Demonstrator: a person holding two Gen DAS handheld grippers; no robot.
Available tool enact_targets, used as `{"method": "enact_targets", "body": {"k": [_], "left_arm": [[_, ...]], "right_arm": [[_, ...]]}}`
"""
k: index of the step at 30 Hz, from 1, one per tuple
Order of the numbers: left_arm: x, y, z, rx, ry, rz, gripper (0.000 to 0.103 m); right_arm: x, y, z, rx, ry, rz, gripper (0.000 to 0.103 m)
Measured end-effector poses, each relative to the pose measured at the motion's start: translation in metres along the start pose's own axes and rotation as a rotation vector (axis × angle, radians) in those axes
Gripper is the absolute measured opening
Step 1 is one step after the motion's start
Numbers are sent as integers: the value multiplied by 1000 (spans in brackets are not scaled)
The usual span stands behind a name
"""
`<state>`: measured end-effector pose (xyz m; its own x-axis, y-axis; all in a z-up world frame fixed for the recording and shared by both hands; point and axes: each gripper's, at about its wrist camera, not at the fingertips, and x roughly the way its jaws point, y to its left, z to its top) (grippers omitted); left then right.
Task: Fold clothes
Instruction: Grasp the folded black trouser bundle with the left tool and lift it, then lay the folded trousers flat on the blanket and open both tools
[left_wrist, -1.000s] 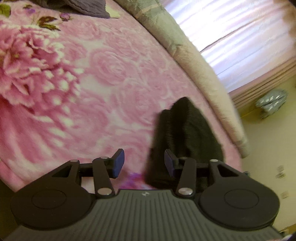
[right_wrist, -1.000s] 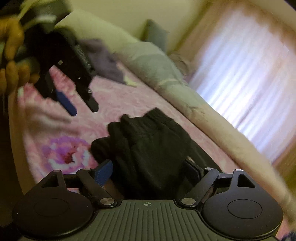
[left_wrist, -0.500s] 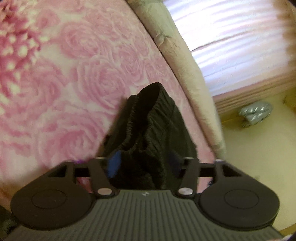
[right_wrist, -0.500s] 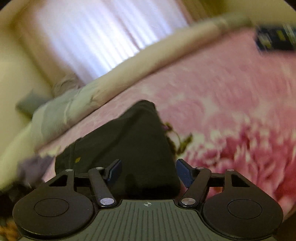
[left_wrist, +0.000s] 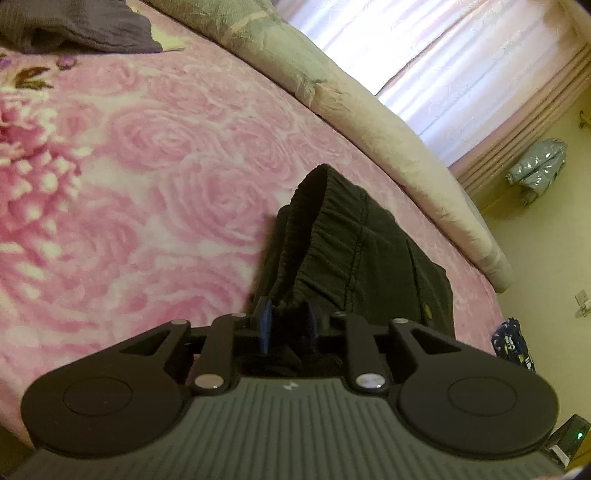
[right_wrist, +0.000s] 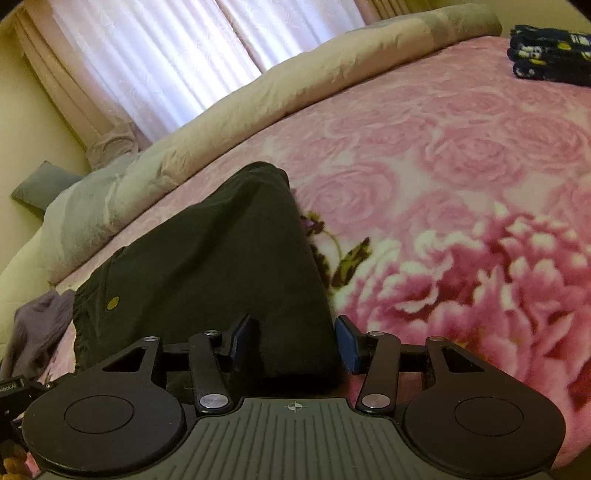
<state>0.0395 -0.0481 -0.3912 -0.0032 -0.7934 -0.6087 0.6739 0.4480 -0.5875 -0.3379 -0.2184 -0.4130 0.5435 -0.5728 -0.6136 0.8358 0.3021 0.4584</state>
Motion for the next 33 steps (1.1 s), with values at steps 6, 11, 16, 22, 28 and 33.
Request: {"method": "enact_targets", "body": {"k": [6,11,16,22,28,33], "left_arm": [[-36,-34,0,183,-63,-8,14],[-6,-53,-10,322,-7,48,17],[9,-50,-20,363,15,105,20],[5,-58,-22,384,30,217,14],[-24,-68,-29,385,31,274,16],[-36,-86,-41,424,44,275,25]], "right_arm": [[-34,31,-9,-205,-77,18,48],[-18,60,-29,-405,-59,-28,48],[15,74,-38,-557,3,-102,48],[21,73,-35,-551,28,-102,48],[-13,72,-29,-485,45,-120,49],[-29,77,-35,-476,70,-125,79]]}}
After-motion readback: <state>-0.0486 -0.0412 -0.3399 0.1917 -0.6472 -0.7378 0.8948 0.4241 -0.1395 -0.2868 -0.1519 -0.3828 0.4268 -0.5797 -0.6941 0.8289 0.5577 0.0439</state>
